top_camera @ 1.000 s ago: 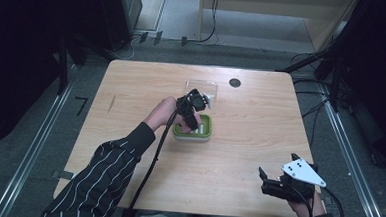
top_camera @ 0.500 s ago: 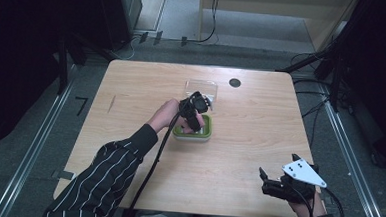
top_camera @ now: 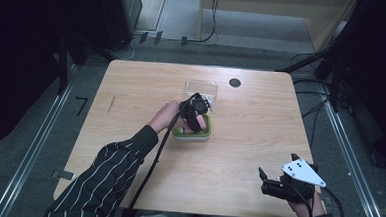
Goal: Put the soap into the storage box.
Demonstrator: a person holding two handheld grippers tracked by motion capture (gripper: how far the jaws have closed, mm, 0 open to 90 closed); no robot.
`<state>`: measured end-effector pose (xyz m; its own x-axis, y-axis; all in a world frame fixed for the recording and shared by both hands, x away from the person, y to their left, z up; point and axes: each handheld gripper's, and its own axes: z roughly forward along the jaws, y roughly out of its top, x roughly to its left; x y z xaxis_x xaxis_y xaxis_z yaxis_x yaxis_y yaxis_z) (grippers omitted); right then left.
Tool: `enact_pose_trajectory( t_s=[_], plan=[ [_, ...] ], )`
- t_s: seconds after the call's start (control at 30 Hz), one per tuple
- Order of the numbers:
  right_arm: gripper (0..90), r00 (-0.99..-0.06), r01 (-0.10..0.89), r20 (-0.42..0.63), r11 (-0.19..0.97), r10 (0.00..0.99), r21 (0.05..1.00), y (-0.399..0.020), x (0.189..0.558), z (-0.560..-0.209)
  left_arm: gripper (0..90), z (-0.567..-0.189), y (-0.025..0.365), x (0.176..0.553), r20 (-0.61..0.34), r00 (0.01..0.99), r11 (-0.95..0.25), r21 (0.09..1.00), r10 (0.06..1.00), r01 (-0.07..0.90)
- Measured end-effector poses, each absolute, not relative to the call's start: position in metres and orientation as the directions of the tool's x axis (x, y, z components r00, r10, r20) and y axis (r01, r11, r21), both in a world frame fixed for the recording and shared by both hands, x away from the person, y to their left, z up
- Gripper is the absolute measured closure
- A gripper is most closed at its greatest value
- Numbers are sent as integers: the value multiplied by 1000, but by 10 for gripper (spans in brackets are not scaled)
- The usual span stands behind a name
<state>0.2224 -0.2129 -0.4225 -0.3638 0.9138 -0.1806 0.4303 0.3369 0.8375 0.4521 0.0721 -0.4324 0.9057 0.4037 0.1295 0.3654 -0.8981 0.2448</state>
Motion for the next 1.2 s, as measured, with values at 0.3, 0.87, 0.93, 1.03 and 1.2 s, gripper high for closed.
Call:
enact_pose_trajectory(
  t_s=[0.3,0.87,0.93,1.03,1.2],
  plan=[
    [0,-362,429,-179,334,915,840,-213,222,-422,275,-423,74,450,103,903,-883,279,417,377],
    [0,-366,424,-178,334,913,842,-213,222,-422,85,-404,99,431,88,859,-854,200,504,480],
    [0,-366,424,-177,333,914,842,-212,222,-422,71,-404,102,428,100,858,-857,177,504,483],
    [0,-367,422,-177,333,913,843,-212,223,-422,55,-404,106,424,106,852,-853,177,513,491],
    [0,-374,420,-176,335,911,843,-211,224,-421,37,-400,115,416,108,841,-843,177,530,508]
  ],
)
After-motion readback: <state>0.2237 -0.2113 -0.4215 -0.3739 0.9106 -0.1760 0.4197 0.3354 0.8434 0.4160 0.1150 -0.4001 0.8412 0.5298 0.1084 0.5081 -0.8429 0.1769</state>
